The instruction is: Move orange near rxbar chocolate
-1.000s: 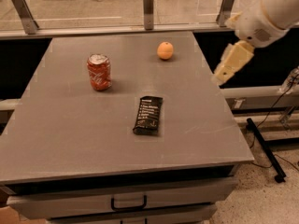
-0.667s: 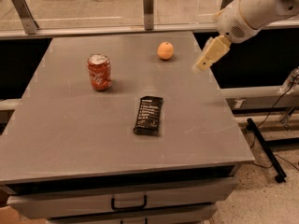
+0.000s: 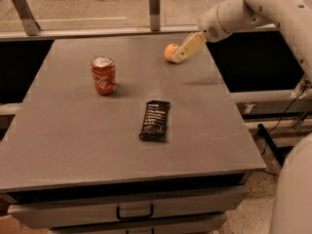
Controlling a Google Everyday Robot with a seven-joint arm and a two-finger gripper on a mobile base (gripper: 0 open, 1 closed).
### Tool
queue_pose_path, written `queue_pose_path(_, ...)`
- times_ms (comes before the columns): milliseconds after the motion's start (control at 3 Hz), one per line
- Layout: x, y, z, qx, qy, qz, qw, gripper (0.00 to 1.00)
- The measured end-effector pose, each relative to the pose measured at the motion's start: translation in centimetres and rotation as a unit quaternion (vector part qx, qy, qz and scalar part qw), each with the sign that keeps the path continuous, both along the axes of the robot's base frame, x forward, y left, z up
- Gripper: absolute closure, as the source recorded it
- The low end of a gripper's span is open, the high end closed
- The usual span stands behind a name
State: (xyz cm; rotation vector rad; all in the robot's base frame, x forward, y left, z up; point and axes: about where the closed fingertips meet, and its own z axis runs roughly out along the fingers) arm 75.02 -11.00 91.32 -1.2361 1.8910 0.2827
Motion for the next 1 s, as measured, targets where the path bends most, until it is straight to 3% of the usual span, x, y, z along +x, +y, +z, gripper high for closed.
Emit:
queue_pose_path(333, 2.7, 2.2, -2.0, 0.030, 0.015, 0.002, 0.9994, 0.00)
queue_pose_path(667, 4.0, 3.1, -4.3, 0.043, 0.034, 0.007, 0.9985, 0.00)
queue_pose_path(1000, 4.6, 3.8, -5.7, 0.052, 0.041, 0.027, 0.9974, 0.18)
